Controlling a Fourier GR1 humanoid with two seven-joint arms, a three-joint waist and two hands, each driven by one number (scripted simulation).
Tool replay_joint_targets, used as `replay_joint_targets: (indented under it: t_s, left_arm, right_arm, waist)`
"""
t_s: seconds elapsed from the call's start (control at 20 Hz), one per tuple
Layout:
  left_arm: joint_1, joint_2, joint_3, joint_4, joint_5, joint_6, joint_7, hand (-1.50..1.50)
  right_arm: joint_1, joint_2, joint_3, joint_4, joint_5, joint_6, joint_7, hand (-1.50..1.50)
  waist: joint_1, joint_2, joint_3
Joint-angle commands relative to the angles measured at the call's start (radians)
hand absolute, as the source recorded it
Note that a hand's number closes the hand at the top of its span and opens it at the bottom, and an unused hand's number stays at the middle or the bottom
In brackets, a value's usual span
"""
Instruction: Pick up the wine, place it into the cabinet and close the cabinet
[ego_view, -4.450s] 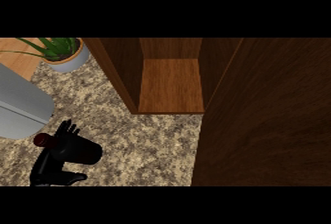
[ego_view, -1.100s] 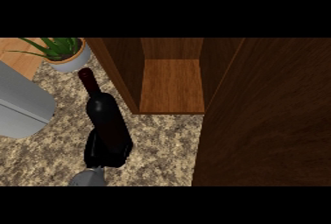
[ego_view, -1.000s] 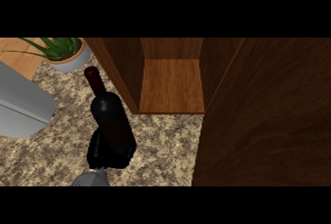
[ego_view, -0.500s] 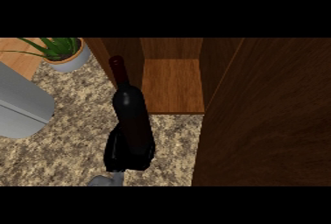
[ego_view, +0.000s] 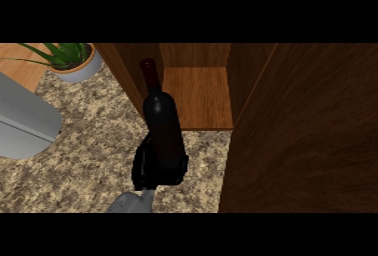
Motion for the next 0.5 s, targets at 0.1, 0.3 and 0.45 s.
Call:
replay_joint_targets:
  t_s: [0.1, 0.3, 0.45]
  left_arm:
    - [-0.101, 0.0, 0.009, 0.159, 0.062, -0.041, -0.075, 1.5]
    - [-0.183, 0.0, -0.016, 0.214, 0.118, -0.014, -0.106, 1.5]
    - [-0.254, 0.0, -0.076, 0.295, 0.177, -0.01, -0.163, 1.5]
  right_arm:
    - [0.052, -0.025, -0.083, -0.008, -0.113, 0.052, -0.052, -1.5]
    - [0.037, 0.039, 0.058, 0.042, 0.037, 0.006, -0.062, -1.5]
    - [0.023, 0.013, 0.013, -0.013, -0.038, 0.01, -0.02, -1.5]
  waist:
    - [-0.001, 0.001, 0.0]
    - [-0.002, 0.001, 0.0]
    - [-0.007, 0.002, -0.001]
